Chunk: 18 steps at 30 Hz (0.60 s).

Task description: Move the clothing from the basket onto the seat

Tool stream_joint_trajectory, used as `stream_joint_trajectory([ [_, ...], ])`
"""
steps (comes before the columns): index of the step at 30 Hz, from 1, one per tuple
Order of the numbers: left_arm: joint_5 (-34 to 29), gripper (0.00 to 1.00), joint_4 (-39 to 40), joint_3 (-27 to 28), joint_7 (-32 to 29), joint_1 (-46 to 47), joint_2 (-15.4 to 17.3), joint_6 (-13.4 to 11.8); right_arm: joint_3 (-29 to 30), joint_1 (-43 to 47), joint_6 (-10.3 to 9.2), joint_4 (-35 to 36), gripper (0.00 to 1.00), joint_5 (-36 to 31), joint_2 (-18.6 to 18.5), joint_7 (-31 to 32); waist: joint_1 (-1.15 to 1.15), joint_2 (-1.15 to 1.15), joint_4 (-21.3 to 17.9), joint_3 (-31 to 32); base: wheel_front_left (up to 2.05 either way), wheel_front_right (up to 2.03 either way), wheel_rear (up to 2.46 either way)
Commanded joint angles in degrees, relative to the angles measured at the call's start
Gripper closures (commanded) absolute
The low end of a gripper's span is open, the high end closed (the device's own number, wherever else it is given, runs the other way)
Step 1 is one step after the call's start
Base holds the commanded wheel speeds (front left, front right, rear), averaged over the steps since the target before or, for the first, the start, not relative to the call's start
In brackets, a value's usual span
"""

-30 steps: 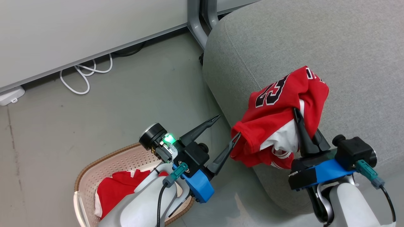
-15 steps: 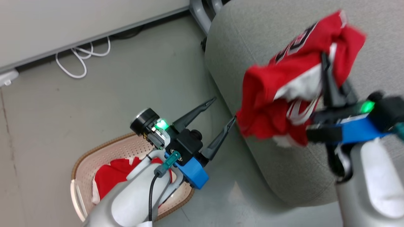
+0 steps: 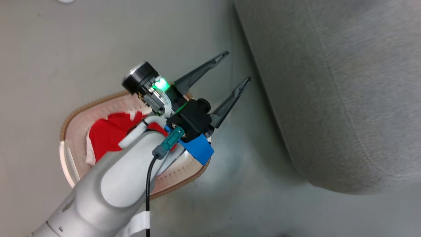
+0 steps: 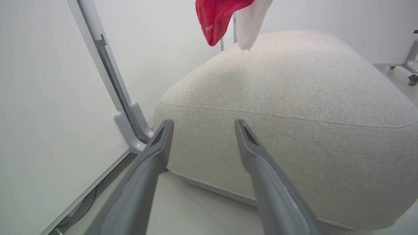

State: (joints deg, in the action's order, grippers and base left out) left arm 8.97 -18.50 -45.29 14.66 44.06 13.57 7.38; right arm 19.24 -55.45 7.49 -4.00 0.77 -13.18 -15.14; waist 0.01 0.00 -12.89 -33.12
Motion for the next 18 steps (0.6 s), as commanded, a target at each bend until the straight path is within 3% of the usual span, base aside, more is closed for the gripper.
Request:
stream_joint_trajectory([
  [1,-0.40,0.00,0.64,0.08,-0.16,1.53,0.58,-0.01,1.22,-2.04,0.01,-0.55,1.00,-0.48,-1.41,-0.01,-0.01,0.00,1.69,-5.89,0.00,0.00,0.00],
  [5,-0.83,0.00,2.08,-0.13,-0.58,2.98,1.68,0.00,4.74,-5.66,0.01,-4.80,1.00,0.15,-6.38,-0.02,-0.01,0.00,1.69,-9.67,0.00,0.00,0.00],
  [9,-1.15,0.00,2.97,-0.43,-0.78,3.68,2.50,0.01,5.32,-6.15,0.01,-11.96,1.00,0.59,-9.08,-0.03,-0.01,0.00,1.58,-11.73,0.00,0.00,0.00],
  [18,-0.71,0.00,3.52,-0.89,-0.78,4.15,3.05,-0.23,6.73,-1.51,0.01,-26.84,1.00,0.61,-6.51,-0.01,-0.01,0.00,2.16,-13.09,0.00,0.00,0.00],
])
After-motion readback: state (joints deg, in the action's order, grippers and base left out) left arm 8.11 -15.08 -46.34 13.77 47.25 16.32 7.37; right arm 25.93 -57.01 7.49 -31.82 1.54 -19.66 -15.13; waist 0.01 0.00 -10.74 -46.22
